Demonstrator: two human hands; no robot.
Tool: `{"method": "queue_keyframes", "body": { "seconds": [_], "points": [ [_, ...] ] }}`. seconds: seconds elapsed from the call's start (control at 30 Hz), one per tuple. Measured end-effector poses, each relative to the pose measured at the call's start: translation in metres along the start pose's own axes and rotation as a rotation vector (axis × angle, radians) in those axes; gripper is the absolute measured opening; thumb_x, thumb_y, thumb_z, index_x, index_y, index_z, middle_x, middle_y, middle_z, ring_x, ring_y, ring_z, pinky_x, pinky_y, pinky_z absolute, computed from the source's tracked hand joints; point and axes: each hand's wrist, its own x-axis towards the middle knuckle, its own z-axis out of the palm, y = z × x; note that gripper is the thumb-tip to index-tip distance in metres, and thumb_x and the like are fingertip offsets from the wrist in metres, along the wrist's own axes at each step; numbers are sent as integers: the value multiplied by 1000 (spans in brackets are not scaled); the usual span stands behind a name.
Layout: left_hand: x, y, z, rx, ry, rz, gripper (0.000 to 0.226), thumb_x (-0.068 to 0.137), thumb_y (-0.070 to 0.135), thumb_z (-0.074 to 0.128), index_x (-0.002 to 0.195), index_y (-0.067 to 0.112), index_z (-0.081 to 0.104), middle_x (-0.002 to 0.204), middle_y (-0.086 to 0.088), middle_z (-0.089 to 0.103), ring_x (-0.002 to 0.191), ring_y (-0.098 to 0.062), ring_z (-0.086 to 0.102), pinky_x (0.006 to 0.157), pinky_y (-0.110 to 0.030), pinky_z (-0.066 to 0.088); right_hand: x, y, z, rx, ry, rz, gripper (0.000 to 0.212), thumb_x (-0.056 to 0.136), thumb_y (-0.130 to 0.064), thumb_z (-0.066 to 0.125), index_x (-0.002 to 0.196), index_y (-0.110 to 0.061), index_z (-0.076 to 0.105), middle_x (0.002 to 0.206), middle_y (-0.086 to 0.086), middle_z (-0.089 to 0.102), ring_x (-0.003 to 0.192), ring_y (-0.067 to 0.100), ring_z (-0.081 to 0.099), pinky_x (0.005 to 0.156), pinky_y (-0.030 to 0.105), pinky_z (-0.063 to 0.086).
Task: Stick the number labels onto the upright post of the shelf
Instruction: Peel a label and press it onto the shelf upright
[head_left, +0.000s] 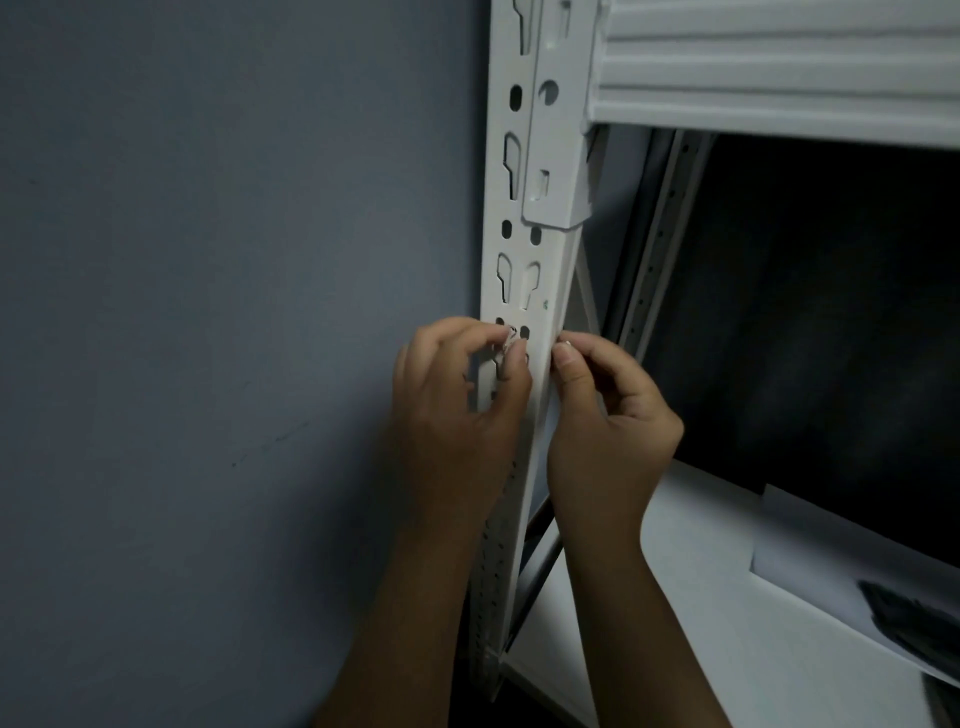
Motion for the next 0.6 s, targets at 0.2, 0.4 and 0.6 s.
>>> {"method": "queue_keyframes", "body": {
  "seconds": [0.2, 0.4, 0.6],
  "points": [
    [1, 1, 0, 30, 29, -31, 17, 87, 28, 57, 88, 14, 67, 96, 11, 53, 87, -19, 58, 62, -41, 53, 1, -1, 0, 7, -6, 4, 23, 87, -6, 66, 86, -28, 70, 88, -6, 72, 86, 5, 67, 75, 11, 51],
    [1, 2, 1, 15, 46, -65, 13, 85, 26, 59, 85, 15, 66, 93, 13, 52, 87, -16, 56, 65, -41, 52, 0, -1, 0, 7, -5, -4, 21, 87, -6, 66, 88, -27, 70, 90, -3, 72, 86, 5, 67, 74, 11, 51],
    [2, 1, 0, 3, 38, -72, 16, 86, 27, 57, 85, 14, 66, 93, 12, 52, 84, -19, 57, 62, -42, 52, 0, -1, 0, 0, -5, -4, 21, 88, -6, 66, 87, -27, 70, 89, -6, 72, 87, 6, 67, 77, 14, 52]
  ]
}}
